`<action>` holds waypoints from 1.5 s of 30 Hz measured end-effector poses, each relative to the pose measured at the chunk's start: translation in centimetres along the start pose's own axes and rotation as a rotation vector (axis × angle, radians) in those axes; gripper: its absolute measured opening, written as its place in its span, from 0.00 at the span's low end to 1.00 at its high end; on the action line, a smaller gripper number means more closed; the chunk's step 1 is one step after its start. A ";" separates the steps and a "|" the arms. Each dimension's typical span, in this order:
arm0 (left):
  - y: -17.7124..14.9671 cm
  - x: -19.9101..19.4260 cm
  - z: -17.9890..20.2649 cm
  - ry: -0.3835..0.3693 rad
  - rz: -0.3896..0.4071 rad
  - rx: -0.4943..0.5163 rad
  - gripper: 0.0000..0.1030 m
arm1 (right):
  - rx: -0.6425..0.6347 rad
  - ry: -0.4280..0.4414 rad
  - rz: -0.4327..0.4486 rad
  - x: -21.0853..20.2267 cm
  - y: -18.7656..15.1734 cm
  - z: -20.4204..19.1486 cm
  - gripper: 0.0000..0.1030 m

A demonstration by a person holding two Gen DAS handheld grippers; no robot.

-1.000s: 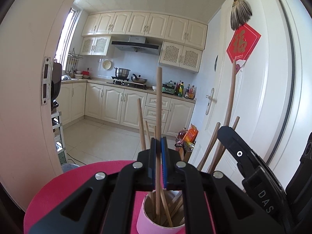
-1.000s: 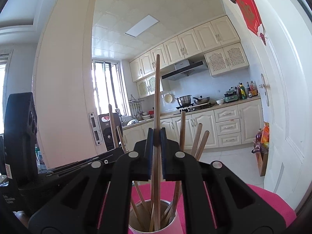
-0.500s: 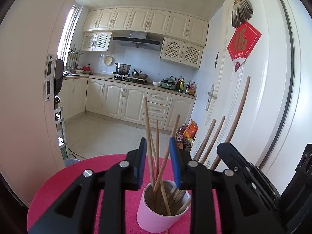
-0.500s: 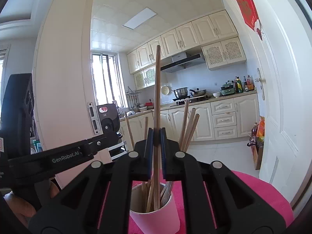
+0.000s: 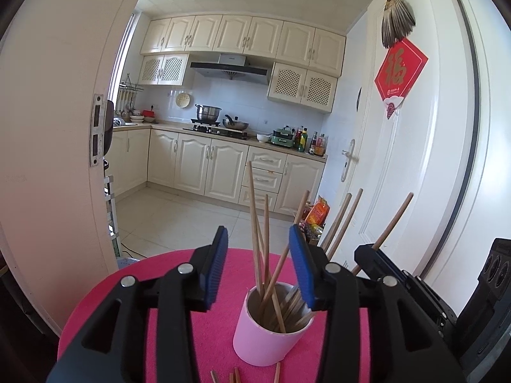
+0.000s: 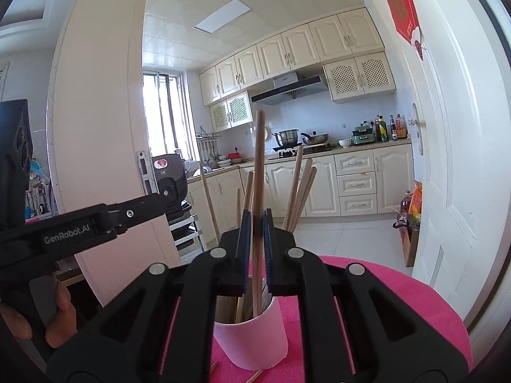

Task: Organize utensils
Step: 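Open the left gripper while the right gripper opens above the cup, then move both open grippers back down over the remaining chopsticks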

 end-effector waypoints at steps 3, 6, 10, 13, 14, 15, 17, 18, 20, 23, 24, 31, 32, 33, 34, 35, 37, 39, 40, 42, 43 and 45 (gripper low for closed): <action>-0.2 -0.8 0.0 0.003 -0.004 0.002 0.40 | 0.003 -0.011 0.004 -0.7 0.1 0.2 0.23; -0.5 -1.7 0.0 0.006 -0.010 -0.001 0.40 | -0.001 -0.019 0.005 -1.5 0.4 0.3 0.24; -0.9 -3.2 0.1 0.008 -0.019 -0.008 0.40 | -0.010 -0.031 0.001 -2.8 0.4 0.4 0.24; -1.5 -4.3 0.0 0.012 -0.034 -0.018 0.40 | -0.012 -0.040 -0.009 -3.9 0.2 0.5 0.24; -1.8 -4.6 -0.1 0.010 -0.044 -0.028 0.40 | -0.013 -0.043 -0.016 -4.2 0.0 0.6 0.24; -2.1 -4.9 -0.2 0.007 -0.056 -0.039 0.40 | -0.014 -0.047 -0.025 -4.5 -0.2 0.7 0.24; -3.0 -5.5 -0.5 0.007 -0.084 -0.060 0.40 | -0.016 -0.051 -0.043 -5.0 -0.6 0.8 0.24; -3.5 -5.7 -0.6 0.010 -0.103 -0.069 0.40 | -0.021 -0.050 -0.059 -5.2 -0.9 0.8 0.24; -4.7 -6.0 -0.9 0.012 -0.147 -0.086 0.40 | -0.029 -0.053 -0.088 -5.6 -1.6 0.6 0.24; -7.0 -6.0 -1.4 -0.001 -0.243 -0.138 0.40 | -0.040 -0.063 -0.153 -6.0 -3.1 0.5 0.24; -8.1 -5.9 -1.6 -0.011 -0.286 -0.159 0.40 | -0.040 -0.062 -0.182 -6.1 -3.7 0.5 0.24; -14.2 -4.9 -2.3 0.002 -0.510 -0.242 0.40 | -0.060 -0.074 -0.383 -6.2 -8.4 0.2 0.26; -14.9 -4.7 -2.2 0.000 -0.541 -0.249 0.40 | -0.055 -0.071 -0.408 -6.2 -9.0 0.2 0.28; -15.5 -4.4 -2.1 -0.007 -0.572 -0.259 0.40 | -0.054 -0.074 -0.432 -6.2 -9.5 0.2 0.32; -16.1 -4.3 -1.9 -0.013 -0.594 -0.266 0.40 | -0.051 -0.074 -0.454 -6.2 -10.0 0.2 0.42; -16.5 -4.0 -1.8 -0.016 -0.615 -0.268 0.40 | -0.045 -0.068 -0.466 -6.3 -10.3 0.2 0.45; -17.2 -3.5 -1.5 -0.010 -0.652 -0.256 0.40 | -0.047 -0.063 -0.495 -6.2 -11.0 0.2 0.45; -17.6 -2.5 -1.2 0.001 -0.686 -0.252 0.40 | -0.044 -0.060 -0.518 -6.1 -11.4 0.3 0.45; -17.9 -2.2 -1.2 0.004 -0.703 -0.251 0.36 | -0.039 -0.061 -0.528 -6.0 -11.5 0.4 0.45; -18.5 -1.4 -1.1 0.004 -0.736 -0.258 0.28 | -0.033 -0.059 -0.554 -5.7 -11.9 0.6 0.45; -18.7 -1.1 -1.1 0.006 -0.747 -0.263 0.27 | -0.033 -0.059 -0.564 -5.5 -12.2 0.7 0.45; -18.9 -0.6 -1.1 0.015 -0.761 -0.261 0.22 | -0.037 -0.063 -0.576 -5.3 -12.5 0.9 0.45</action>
Point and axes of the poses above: each gripper's, at about its wrist camera, not at the fingertips, and x roughly the way its jaws point, z to its right, y to its top, the point moved 8 cm from there along x, roughly the way its jaws point, and after that the axes turned 15 degrees about -y, right-handed, at the moved point
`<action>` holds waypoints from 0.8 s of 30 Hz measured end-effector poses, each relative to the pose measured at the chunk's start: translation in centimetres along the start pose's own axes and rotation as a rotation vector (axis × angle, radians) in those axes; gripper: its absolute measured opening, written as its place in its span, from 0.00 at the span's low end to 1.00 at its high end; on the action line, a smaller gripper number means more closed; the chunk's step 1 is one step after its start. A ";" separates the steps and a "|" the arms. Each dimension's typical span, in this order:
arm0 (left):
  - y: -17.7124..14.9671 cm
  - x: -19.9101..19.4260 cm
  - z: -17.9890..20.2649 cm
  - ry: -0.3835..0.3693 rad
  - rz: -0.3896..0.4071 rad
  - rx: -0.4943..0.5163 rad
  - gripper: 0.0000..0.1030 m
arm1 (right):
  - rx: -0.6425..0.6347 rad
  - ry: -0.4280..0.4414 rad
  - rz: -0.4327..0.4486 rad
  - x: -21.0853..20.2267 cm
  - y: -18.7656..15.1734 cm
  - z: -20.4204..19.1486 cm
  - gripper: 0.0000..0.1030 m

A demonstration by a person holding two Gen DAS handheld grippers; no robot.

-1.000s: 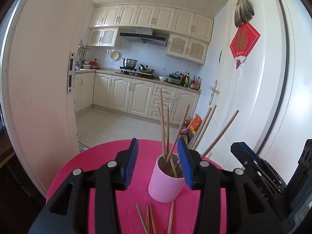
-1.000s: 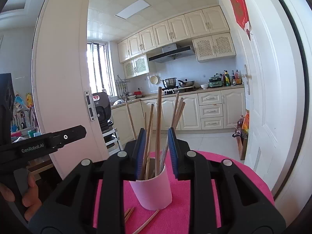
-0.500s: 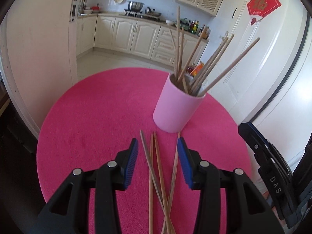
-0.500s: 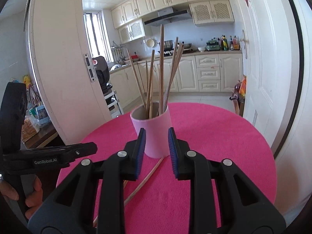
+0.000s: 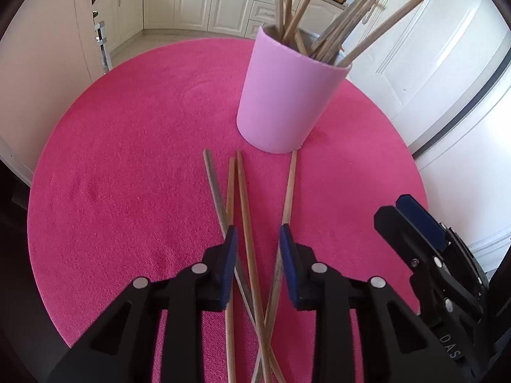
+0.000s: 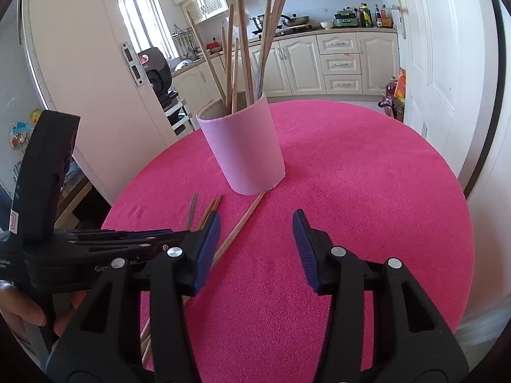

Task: Organize utensils
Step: 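Move both open grippers back down over the remaining chopsticks, then close the left gripper on a chopstick while the right gripper grasps another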

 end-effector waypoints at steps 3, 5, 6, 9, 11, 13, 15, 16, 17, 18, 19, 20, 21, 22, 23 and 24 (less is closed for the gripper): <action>0.2 0.9 0.2 0.010 -0.030 0.006 0.15 | 0.002 0.001 -0.021 0.6 -0.1 0.3 0.45; 0.3 1.4 0.1 0.025 -0.040 0.007 0.14 | 0.001 0.001 -0.039 1.0 -0.3 0.4 0.45; 0.2 1.6 0.0 0.036 -0.046 0.006 0.14 | -0.001 -0.002 -0.047 1.2 -0.3 0.5 0.45; 0.2 2.0 -0.5 0.064 -0.054 0.005 0.14 | -0.010 -0.004 -0.071 1.7 -0.5 0.4 0.45; 0.2 2.2 -0.6 0.074 -0.064 0.007 0.14 | -0.013 -0.002 -0.083 2.1 -0.5 0.4 0.45; 0.1 2.9 -0.7 0.084 -0.083 0.010 0.14 | -0.012 0.002 -0.097 2.4 -0.6 0.5 0.45; 0.1 3.3 -0.9 0.090 -0.092 0.011 0.13 | -0.015 0.001 -0.111 2.6 -0.7 0.4 0.45; 0.2 3.1 -1.0 0.098 -0.084 0.011 0.08 | -0.016 0.001 -0.118 2.7 -0.7 0.4 0.45; 0.1 3.1 -0.9 0.090 -0.081 0.006 0.07 | -0.016 0.002 -0.126 2.8 -0.8 0.4 0.45; 0.2 2.9 -0.9 0.068 -0.074 0.000 0.06 | -0.018 0.002 -0.136 2.9 -0.8 0.4 0.45; 0.2 2.7 -0.8 0.053 -0.063 -0.001 0.06 | -0.020 0.002 -0.146 3.0 -0.9 0.4 0.45; 0.3 2.3 -0.7 0.050 -0.044 0.004 0.06 | -0.021 0.003 -0.155 3.1 -0.9 0.3 0.45; 0.3 1.9 -0.7 0.048 -0.027 0.010 0.06 | -0.024 0.003 -0.168 3.3 -1.0 0.1 0.45; 0.4 1.4 -0.6 0.037 -0.008 0.012 0.06 | -0.028 0.005 -0.182 3.4 -1.1 -0.1 0.45; 0.4 1.1 -0.5 0.024 0.007 0.010 0.06 | -0.031 0.012 -0.201 3.5 -1.2 -0.4 0.45; 0.4 0.6 -0.5 0.012 0.026 0.006 0.06 | -0.034 0.014 -0.220 3.7 -1.4 -0.8 0.45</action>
Point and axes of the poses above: each gripper's, at about its wrist camera, not at the fingertips, and x roughly the way its jaws point, z to its right, y to its top, the point moved 8 cm from there along x, roughly the way its jaws point, and after that the axes turned 15 degrees about -y, right-handed, at the moved point
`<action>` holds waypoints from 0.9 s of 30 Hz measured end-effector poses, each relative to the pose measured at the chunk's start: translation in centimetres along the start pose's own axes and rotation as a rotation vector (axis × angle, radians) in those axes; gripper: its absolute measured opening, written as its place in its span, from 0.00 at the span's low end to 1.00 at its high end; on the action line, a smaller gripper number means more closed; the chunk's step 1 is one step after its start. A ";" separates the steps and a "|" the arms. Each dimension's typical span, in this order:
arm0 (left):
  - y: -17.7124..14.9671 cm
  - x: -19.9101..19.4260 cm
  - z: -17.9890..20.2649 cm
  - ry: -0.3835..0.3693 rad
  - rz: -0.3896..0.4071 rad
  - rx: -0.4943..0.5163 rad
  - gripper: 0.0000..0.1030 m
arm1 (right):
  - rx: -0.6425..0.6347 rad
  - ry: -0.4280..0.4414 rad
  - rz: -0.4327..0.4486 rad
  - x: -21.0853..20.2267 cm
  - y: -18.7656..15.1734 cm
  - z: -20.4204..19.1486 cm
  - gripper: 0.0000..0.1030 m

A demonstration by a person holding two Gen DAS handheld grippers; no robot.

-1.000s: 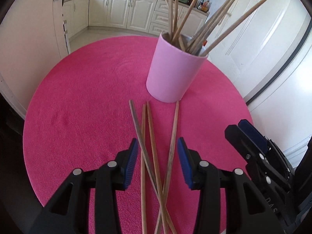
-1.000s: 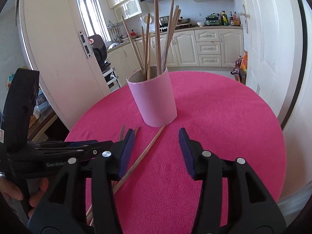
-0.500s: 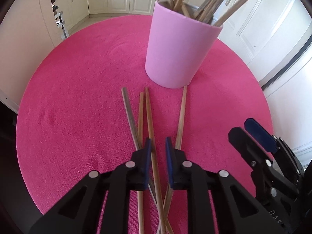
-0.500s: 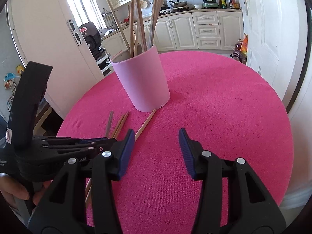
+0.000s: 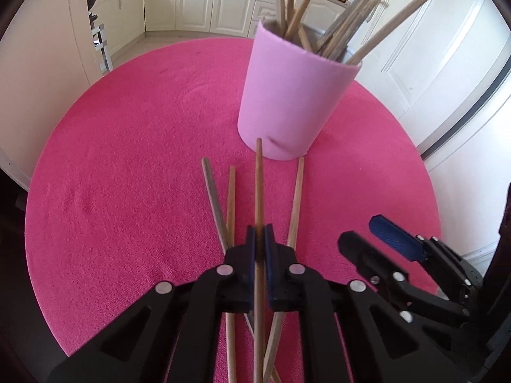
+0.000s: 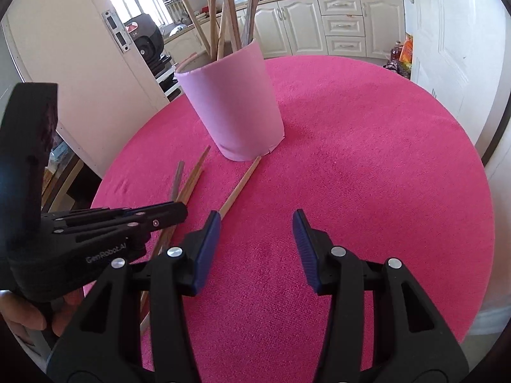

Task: Organize utensils
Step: 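Close the left gripper on a chopstick while the right gripper grasps another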

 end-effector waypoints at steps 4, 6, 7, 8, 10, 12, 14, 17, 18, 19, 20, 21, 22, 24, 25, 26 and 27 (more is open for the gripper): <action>0.1 -2.2 -0.2 -0.010 0.065 0.009 0.06 | -0.018 -0.012 -0.063 0.7 -0.4 -1.5 0.45; 0.1 -3.2 -0.5 -0.007 0.082 0.016 0.06 | -0.036 -0.020 -0.084 1.0 -0.6 -2.6 0.45; 0.1 -3.6 -0.7 -0.001 0.090 0.015 0.06 | -0.042 -0.020 -0.095 1.2 -0.6 -3.1 0.45; 0.2 -4.0 -1.0 0.006 0.097 0.013 0.06 | -0.049 -0.026 -0.105 1.3 -0.6 -3.6 0.44; 0.2 -4.5 -1.7 0.012 0.104 0.005 0.06 | -0.068 -0.038 -0.123 1.7 -0.8 -4.2 0.28; 0.2 -4.9 -2.3 0.005 0.107 -0.007 0.06 | -0.092 -0.063 -0.140 2.1 -1.0 -4.7 0.22; 0.2 -5.1 -2.8 0.000 0.111 -0.016 0.06 | -0.104 -0.076 -0.151 2.5 -1.2 -5.0 0.20; 0.1 -5.3 -3.3 -0.010 0.112 -0.022 0.06 | -0.109 -0.088 -0.151 2.9 -1.0 -5.2 0.17; 0.1 -5.4 -3.4 -0.013 0.112 -0.023 0.06 | -0.111 -0.089 -0.154 3.0 -0.9 -5.3 0.17; 0.1 -5.4 -3.5 -0.016 0.111 -0.025 0.06 | -0.114 -0.087 -0.157 3.1 -0.9 -5.4 0.17; 0.1 -5.4 -3.6 -0.020 0.112 -0.028 0.06 | -0.117 -0.084 -0.159 3.1 -0.9 -5.3 0.17; 0.1 -5.4 -3.6 -0.024 0.114 -0.030 0.06 | -0.114 -0.078 -0.162 3.0 -0.9 -5.2 0.17; 0.2 -5.5 -3.6 -0.027 0.116 -0.030 0.06 | -0.104 -0.069 -0.165 3.0 -0.9 -5.1 0.16; 0.2 -5.5 -3.5 -0.035 0.119 -0.026 0.06 | -0.083 -0.051 -0.165 2.9 -0.9 -4.5 0.15; 0.2 -5.6 -3.4 -0.039 0.121 -0.022 0.06 | -0.070 -0.041 -0.163 2.8 -0.9 -4.2 0.14; 0.2 -5.6 -3.3 -0.041 0.122 -0.021 0.06 | -0.060 -0.035 -0.162 2.7 -1.0 -3.9 0.13; 0.2 -5.5 -3.3 -0.043 0.121 -0.019 0.06 | -0.051 -0.033 -0.159 2.6 -1.1 -3.5 0.12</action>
Point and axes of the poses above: each gripper's, at about its wrist camera, not at the fingertips, and x roughly the way its jaws point, z to its right, y to its top, the point moved 8 cm from there along x, roughly the way its jaws point, and after that the axes turned 15 degrees about -y, right-handed, at the moved point
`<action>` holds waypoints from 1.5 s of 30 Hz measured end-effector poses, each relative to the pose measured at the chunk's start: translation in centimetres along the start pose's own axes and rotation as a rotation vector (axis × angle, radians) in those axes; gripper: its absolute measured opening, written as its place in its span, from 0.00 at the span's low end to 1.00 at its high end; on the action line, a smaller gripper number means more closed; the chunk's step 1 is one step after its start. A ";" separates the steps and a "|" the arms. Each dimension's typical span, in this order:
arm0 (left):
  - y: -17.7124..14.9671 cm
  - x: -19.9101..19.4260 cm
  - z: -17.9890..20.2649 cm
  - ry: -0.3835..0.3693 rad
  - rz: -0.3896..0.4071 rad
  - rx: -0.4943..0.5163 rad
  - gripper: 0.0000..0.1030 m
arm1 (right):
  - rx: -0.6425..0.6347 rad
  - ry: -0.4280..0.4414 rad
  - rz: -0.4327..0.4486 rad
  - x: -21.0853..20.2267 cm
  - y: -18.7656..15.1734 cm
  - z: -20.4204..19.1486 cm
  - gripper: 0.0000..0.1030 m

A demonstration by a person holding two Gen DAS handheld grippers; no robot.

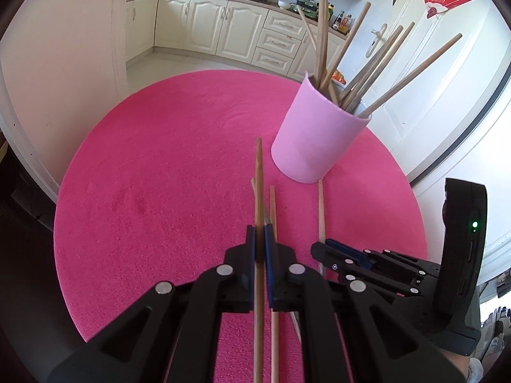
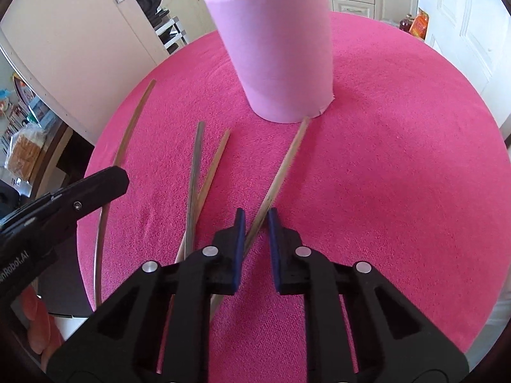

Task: Organize utensils
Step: 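Close the left gripper on a chopstick while the right gripper grasps another, then raise both held chopsticks upright toward the pink cup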

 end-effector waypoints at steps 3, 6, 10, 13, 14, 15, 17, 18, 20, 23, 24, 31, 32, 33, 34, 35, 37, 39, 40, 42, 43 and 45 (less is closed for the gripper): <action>0.0 0.3 0.4 -0.007 -0.004 0.003 0.06 | 0.024 0.019 0.003 -0.3 -0.4 1.0 0.07; 0.0 0.7 0.9 -0.015 -0.009 0.008 0.06 | 0.051 0.037 0.011 -0.7 -0.8 2.2 0.06; -0.3 0.9 1.9 -0.035 -0.009 0.019 0.06 | 0.087 0.091 0.040 -1.6 -1.1 3.5 0.06; 0.1 0.7 2.7 -0.059 0.018 0.040 0.06 | 0.103 0.152 0.100 -3.3 -1.1 3.9 0.06; 0.2 0.6 3.1 -0.071 0.031 0.046 0.06 | 0.106 0.171 0.130 -4.2 -1.0 4.1 0.06; 0.4 0.4 3.6 -0.084 0.048 0.055 0.06 | 0.104 0.187 0.165 -5.0 -0.8 4.0 0.06; 0.9 0.0 4.6 -0.108 0.091 0.081 0.06 | 0.090 0.207 0.226 -6.8 -0.6 3.9 0.06; 1.2 -0.2 5.1 -0.123 0.112 0.094 0.06 | 0.089 0.223 0.258 -7.6 -0.4 4.0 0.06; 1.8 -0.8 6.1 -0.150 0.176 0.124 0.06 | 0.085 0.246 0.331 -9.5 0.1 4.0 0.06; 3.0 -1.6 7.7 -0.192 0.262 0.163 0.06 | 0.078 0.260 0.435 -11.8 1.1 3.6 0.06; 3.3 -1.9 8.0 -0.199 0.290 0.172 0.06 | 0.074 0.263 0.485 -12.7 1.5 3.5 0.06; 7.0 -3.8 10.1 -0.221 0.484 0.227 0.06 | 0.036 0.274 0.749 -17.0 4.8 2.4 0.06; 7.7 -4.2 10.1 -0.228 0.509 0.226 0.06 | 0.034 0.272 0.782 -17.4 5.5 2.3 0.06; 8.4 -4.6 10.2 -0.238 0.532 0.223 0.06 | 0.034 0.270 0.812 -17.7 6.1 2.1 0.06; 9.2 -4.8 10.3 -0.245 0.559 0.222 0.06 | 0.038 0.271 0.845 -18.1 6.8 2.1 0.06; 9.7 -5.4 10.6 -0.248 0.582 0.224 0.06 | 0.043 0.273 0.879 -18.7 7.3 2.3 0.06; 11.1 -6.0 10.9 -0.252 0.634 0.231 0.06 | 0.058 0.275 0.938 -19.3 8.6 2.3 0.06; 12.5 -6.6 11.2 -0.257 0.679 0.236 0.06 | 0.077 0.280 0.992 -19.8 10.1 2.4 0.06; 13.2 -6.7 11.2 -0.255 0.703 0.238 0.06 | 0.088 0.276 1.015 -20.0 10.6 2.6 0.06; 14.6 -6.9 11.1 -0.254 0.738 0.241 0.06 | 0.110 0.279 1.058 -20.0 11.7 2.8 0.06; 15.3 -6.8 11.0 -0.249 0.756 0.241 0.06 | 0.122 0.275 1.076 -20.0 12.3 2.9 0.06; 16.3 -6.5 10.7 -0.241 0.784 0.243 0.06 | 0.143 0.269 1.110 -19.8 13.2 3.4 0.06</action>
Point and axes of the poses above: each gripper's, at about its wrist camera, not at the fingertips, and x roughly the way its jaws point, z to its right, y to its top, the point moved 8 cm from there along x, roughly the way its jaws point, and after that the axes turned 15 degrees about -y, right-handed, at the moved point
